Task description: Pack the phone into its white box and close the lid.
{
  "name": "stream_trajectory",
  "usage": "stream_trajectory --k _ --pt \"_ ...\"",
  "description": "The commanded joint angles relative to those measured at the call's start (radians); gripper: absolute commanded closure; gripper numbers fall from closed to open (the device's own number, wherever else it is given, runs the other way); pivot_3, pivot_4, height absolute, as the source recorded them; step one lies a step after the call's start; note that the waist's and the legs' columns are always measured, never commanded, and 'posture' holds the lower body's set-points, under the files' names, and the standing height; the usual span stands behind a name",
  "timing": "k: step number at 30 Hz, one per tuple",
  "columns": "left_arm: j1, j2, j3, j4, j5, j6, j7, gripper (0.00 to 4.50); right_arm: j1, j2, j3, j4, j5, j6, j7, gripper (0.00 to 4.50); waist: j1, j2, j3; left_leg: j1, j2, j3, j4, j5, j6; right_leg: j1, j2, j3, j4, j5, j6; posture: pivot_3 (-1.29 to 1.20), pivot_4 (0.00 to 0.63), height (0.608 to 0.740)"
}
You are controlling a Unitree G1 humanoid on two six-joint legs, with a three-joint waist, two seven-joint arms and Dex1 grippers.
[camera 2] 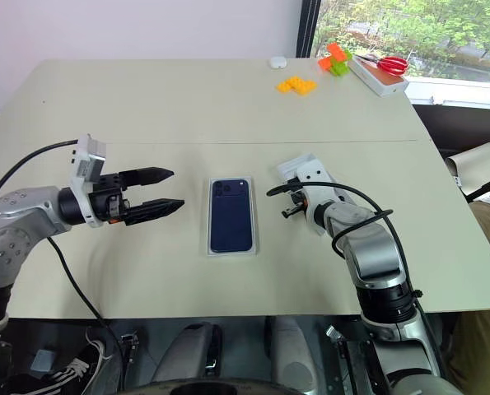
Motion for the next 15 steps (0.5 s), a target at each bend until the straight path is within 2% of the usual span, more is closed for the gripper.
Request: stream_trajectory --k 1,7,10,13,15 --pt "-0.01 0.005 0.032 -0.026 -0.004 -0.001 -0.002 0.0 -0.036 0.024 -0.029 -0.019 0.026 -0.025 -0.01 4.47 0.001 0.0 0.0 0.0 0.0 0.0 0.0 0.0 0.0 0.0 0.0 0.0 0.0 0.0 0.0 0.0 0.15 0.74" --pt "-0.005 0.005 0.034 -0.023 0.002 -0.002 -0.001 0.0 -0.069 0.039 -0.064 0.013 0.047 -0.052 -0.027 4.47 0.001 0.0 0.0 0.0 0.0 0.0 0.0 0.0 0.0 0.0 0.0 0.0 0.0 0.0 0.0 0.0 0.15 0.74" --pt "-0.005 0.003 0.036 -0.021 0.0 0.005 0.006 0.0 -0.102 0.138 -0.172 0.028 0.111 0.032 -0.077 4.47 0.0 0.0 0.0 0.0 0.0 0.0 0.0 0.0 0.0 0.0 0.0 0.0 0.0 0.0 0.0 0.0 0.15 0.74" --pt "-0.011 0.005 0.055 -0.005 -0.021 0.027 0.01 0.0 -0.198 0.286 -0.304 -0.02 0.307 0.072 -0.034 4.47 -0.004 0.0 0.0 0.0 0.001 0.0 0.0 0.0 0.0 -0.002 0.0 0.0 0.002 0.0 0.0 0.0 0.15 0.74" --pt "-0.017 0.008 0.067 0.008 -0.025 0.037 0.008 0.0 -0.258 0.373 -0.424 -0.024 0.452 0.165 -0.027 4.47 -0.006 0.0 0.0 -0.001 0.001 0.001 0.0 0.0 0.0 -0.005 0.001 0.001 0.004 0.001 -0.002 0.0 0.15 0.74"
